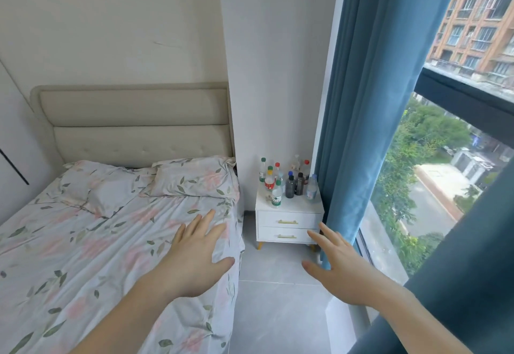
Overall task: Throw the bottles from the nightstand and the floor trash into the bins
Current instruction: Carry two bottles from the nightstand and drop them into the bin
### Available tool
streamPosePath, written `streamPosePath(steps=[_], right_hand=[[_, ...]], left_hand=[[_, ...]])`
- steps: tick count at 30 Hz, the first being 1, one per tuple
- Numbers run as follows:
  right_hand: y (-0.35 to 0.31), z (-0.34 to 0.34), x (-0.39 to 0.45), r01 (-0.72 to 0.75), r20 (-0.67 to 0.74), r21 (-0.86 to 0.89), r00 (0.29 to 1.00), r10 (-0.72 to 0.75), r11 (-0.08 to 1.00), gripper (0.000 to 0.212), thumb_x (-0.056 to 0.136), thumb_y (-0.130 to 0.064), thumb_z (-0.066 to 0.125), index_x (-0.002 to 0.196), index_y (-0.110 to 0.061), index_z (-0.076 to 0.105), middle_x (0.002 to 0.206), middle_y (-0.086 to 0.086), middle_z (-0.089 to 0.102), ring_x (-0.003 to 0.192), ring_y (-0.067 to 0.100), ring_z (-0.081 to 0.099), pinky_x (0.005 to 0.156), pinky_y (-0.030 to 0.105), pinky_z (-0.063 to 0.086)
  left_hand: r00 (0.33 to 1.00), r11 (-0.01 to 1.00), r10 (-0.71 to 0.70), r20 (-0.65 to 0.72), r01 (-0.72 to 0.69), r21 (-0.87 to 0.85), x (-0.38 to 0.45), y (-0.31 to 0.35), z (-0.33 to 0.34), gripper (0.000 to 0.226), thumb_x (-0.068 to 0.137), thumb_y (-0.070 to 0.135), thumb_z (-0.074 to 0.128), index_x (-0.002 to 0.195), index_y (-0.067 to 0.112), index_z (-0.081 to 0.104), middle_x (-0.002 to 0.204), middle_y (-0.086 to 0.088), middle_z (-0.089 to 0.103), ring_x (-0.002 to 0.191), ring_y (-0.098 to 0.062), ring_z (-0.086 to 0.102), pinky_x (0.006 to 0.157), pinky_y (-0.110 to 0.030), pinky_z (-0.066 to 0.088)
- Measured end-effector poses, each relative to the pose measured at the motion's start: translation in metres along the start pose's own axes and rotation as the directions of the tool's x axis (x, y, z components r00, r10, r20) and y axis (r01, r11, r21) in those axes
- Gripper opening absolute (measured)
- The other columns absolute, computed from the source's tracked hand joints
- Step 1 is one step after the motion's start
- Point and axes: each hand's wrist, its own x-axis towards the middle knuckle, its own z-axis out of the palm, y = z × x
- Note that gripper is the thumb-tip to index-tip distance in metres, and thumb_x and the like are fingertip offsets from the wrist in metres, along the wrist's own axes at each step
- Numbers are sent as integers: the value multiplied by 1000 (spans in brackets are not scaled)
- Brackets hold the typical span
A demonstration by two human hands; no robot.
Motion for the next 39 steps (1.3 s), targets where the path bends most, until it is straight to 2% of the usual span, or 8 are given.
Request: streamPosePath(steps=[9,16,20,23,27,31,35,39], right_hand=[[57,-42,141,47,59,54,997,-51,997,73,98,-61,49,160,-42,16,170,-13,-3,157,15,2,126,37,18],[81,-58,253,38,101,66,994,-45,997,75,97,-59,52,161,-38,17,170,-13,-1,157,17,5,125,35,18],[106,-57,321,-24,123,72,992,15,997,77,95,-62,53,160,-40,19,170,-13,0,154,20,18,122,36,26],[124,-61,366,-104,134,64,986,95,993,77,93,-62,55,159,-38,23,170,-10,4,154,20,20,122,34,27],[151,-67,426,-182,102,88,980,172,979,81,84,-69,54,156,-40,28,169,-12,11,139,25,45,115,38,38],[177,-69,470,-271,126,125,959,255,955,74,91,-56,58,156,-37,29,168,-10,12,132,25,53,112,38,41],[210,-75,522,-336,171,136,935,312,932,72,94,-46,60,158,-30,28,166,-6,14,125,24,58,109,33,41],[251,-79,593,-367,226,128,916,333,922,69,95,-35,59,157,-31,28,166,-4,14,136,23,49,110,34,40]], left_hand=[[997,996,-72,12,73,-59,116,23,1,74,98,58,46,161,37,13,168,12,-19,156,-18,-14,127,-39,-3],[994,987,-107,30,110,-119,224,5,7,75,95,58,51,159,38,17,169,13,-10,155,-21,7,124,-37,16],[996,985,-71,61,79,-150,305,-2,15,71,95,51,53,158,36,23,169,12,-1,151,-21,22,117,-35,28],[991,983,-40,127,62,-174,369,-10,24,74,94,51,54,159,33,23,169,11,0,152,-20,25,117,-36,31],[981,982,21,195,16,-187,462,-10,41,76,90,50,56,157,29,27,169,11,3,149,-19,32,115,-38,36],[946,981,61,319,3,-196,538,8,69,75,89,48,59,155,25,32,168,9,6,140,-21,46,108,-37,43],[913,981,71,401,9,-195,604,25,92,71,91,41,56,156,25,32,168,8,4,137,-26,49,107,-33,42],[894,982,18,447,68,-176,671,29,119,70,90,40,58,154,23,34,167,7,2,134,-26,52,107,-35,44]])
